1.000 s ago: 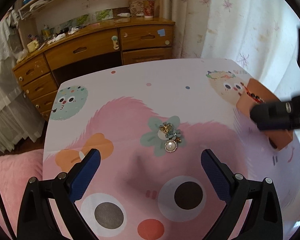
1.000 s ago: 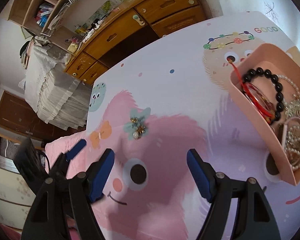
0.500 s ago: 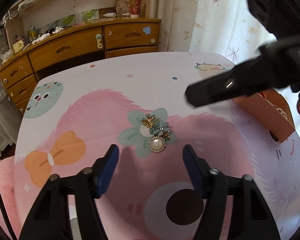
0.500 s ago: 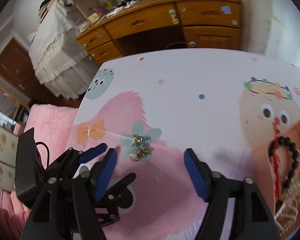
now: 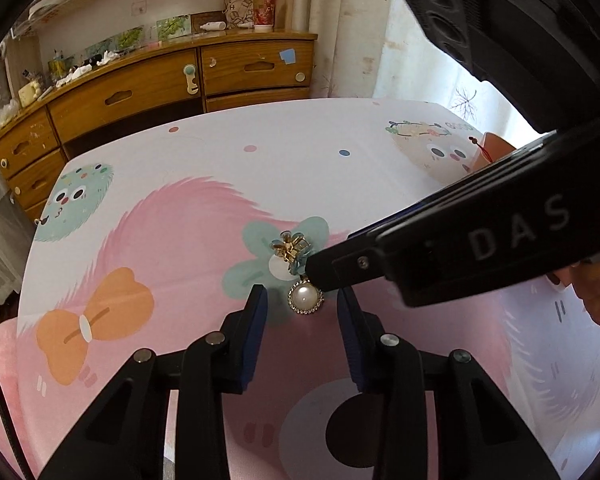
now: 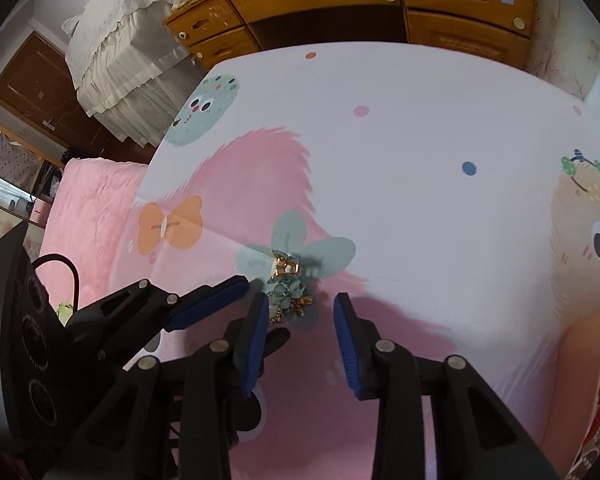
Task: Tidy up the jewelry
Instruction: 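Close the left tool on the pearl of the flower brooch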
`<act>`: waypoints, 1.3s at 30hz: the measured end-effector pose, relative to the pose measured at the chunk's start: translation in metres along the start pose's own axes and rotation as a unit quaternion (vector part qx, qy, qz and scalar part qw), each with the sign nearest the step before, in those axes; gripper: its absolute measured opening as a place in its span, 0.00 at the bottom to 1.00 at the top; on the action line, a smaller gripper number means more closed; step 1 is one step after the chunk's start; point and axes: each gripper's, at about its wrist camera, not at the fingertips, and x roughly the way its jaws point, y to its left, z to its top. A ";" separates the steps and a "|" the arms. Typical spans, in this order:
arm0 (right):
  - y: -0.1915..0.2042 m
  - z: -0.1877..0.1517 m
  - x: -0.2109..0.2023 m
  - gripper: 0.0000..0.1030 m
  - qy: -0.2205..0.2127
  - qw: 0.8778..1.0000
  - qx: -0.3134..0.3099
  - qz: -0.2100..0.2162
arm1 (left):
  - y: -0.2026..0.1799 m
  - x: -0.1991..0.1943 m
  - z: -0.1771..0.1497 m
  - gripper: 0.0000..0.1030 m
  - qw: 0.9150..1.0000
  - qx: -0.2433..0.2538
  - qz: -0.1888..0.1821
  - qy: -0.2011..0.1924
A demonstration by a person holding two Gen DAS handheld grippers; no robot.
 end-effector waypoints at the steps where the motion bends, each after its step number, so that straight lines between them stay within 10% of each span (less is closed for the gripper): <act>1: 0.000 0.000 0.002 0.29 0.005 1.000 -0.002 0.000 | 0.000 0.000 0.000 0.30 1.000 0.000 0.002 0.000; 22: 0.006 0.007 0.005 0.17 0.016 1.000 -0.008 0.005 | -0.001 -0.004 -0.002 0.02 1.000 0.015 -0.019 0.011; 30: 0.001 0.004 -0.008 0.17 0.000 1.000 0.009 0.004 | -0.009 -0.006 -0.004 0.02 1.000 0.029 0.000 0.012; 39: -0.020 -0.012 -0.042 0.17 -0.035 0.997 0.063 -0.010 | -0.011 -0.001 0.002 0.24 0.999 0.023 0.022 0.003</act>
